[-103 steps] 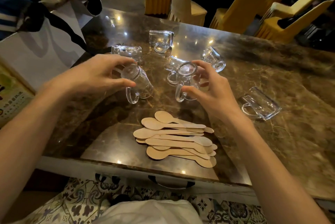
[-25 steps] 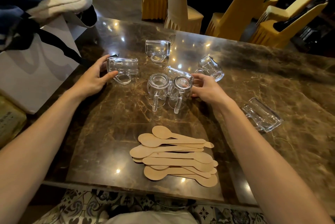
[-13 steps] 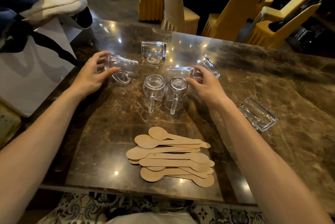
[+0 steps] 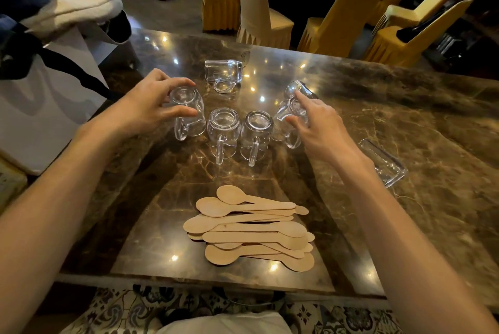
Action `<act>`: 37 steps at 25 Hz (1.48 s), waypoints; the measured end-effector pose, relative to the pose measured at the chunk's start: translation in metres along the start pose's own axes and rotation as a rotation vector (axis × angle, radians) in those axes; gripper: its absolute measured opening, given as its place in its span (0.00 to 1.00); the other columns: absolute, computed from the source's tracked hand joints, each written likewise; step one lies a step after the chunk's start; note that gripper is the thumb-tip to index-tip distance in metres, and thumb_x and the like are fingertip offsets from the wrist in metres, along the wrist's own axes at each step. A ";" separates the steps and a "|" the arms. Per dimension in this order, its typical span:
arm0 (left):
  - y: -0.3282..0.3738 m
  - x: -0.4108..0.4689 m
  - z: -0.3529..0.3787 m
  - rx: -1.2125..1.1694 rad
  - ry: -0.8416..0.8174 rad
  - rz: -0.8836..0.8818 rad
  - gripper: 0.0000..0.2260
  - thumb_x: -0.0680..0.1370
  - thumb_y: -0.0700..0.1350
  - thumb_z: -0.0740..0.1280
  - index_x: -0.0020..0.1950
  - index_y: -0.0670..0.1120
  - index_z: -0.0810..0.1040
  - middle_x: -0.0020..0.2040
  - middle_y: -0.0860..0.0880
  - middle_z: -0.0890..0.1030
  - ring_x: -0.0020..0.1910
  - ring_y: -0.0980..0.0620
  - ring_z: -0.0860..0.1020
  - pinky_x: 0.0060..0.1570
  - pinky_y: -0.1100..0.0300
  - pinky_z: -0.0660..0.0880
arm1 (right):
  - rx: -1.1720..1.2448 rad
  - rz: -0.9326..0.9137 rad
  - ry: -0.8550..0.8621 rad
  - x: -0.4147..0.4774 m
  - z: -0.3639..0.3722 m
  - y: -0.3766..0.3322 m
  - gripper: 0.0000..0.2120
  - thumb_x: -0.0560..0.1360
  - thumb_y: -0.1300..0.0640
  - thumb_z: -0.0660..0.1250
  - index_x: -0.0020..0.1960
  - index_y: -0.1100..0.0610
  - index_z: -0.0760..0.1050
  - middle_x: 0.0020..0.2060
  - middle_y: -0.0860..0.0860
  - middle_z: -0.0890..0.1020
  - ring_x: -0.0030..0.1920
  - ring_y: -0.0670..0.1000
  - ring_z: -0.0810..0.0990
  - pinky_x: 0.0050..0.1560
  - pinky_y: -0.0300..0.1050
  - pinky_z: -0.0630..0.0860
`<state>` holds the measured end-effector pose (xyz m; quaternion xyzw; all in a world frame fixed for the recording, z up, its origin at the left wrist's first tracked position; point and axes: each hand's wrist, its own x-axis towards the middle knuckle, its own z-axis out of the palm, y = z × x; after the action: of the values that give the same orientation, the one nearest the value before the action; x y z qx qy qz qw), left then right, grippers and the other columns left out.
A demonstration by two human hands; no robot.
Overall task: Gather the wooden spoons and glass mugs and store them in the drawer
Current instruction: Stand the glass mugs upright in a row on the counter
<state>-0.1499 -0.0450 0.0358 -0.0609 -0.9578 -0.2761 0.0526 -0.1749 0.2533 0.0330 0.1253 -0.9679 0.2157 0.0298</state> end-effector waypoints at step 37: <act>0.006 -0.020 0.005 -0.019 -0.151 0.015 0.33 0.61 0.68 0.66 0.64 0.61 0.70 0.56 0.54 0.69 0.48 0.57 0.71 0.42 0.69 0.68 | -0.123 -0.051 -0.023 -0.031 0.006 -0.003 0.27 0.77 0.47 0.62 0.74 0.50 0.59 0.65 0.56 0.71 0.66 0.56 0.65 0.62 0.53 0.67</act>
<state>-0.1292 -0.0395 0.0320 -0.0890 -0.9559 -0.2791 -0.0181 -0.1439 0.2548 0.0254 0.1504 -0.9761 0.1534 0.0316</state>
